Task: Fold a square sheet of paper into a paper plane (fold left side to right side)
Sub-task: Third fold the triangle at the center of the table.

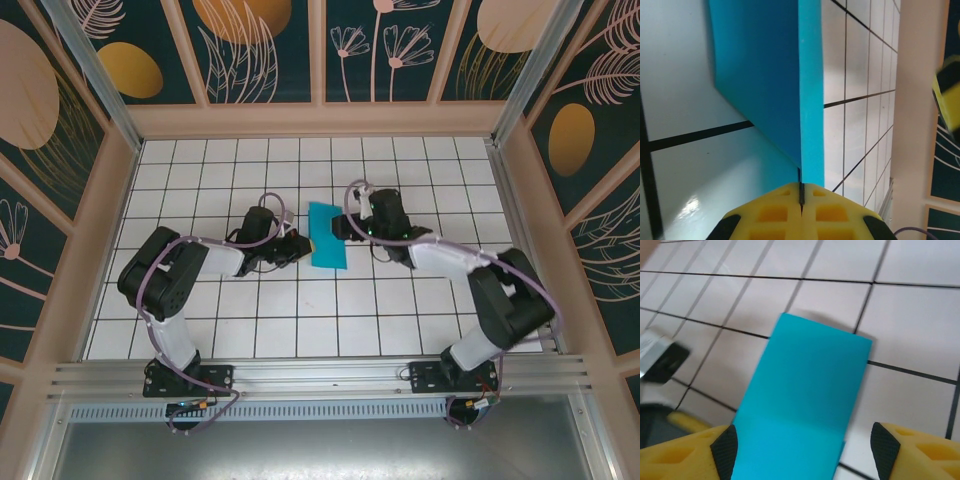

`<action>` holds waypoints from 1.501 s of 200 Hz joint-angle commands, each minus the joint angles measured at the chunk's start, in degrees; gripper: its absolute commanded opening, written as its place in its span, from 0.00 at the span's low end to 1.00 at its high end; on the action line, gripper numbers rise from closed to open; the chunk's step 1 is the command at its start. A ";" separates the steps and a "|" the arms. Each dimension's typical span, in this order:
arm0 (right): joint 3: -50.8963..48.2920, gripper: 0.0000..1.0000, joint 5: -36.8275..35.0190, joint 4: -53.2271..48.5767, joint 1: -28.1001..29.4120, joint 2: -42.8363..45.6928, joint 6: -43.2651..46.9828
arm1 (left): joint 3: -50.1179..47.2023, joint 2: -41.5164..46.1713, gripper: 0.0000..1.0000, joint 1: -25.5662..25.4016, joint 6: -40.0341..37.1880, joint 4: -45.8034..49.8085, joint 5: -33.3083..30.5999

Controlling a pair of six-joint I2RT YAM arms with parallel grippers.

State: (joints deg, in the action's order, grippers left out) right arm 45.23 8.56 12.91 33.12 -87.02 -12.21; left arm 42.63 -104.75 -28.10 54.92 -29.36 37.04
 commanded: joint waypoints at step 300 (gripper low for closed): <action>-4.46 0.00 -23.85 4.08 24.94 -5.24 25.63 | -0.05 11.42 0.42 2.20 -5.72 11.51 -4.14</action>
State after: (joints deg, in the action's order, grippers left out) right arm 39.75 -19.29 20.47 58.59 -94.11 14.66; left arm 40.93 -98.08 -28.03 55.33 -25.04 35.53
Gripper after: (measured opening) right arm 0.064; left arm 0.398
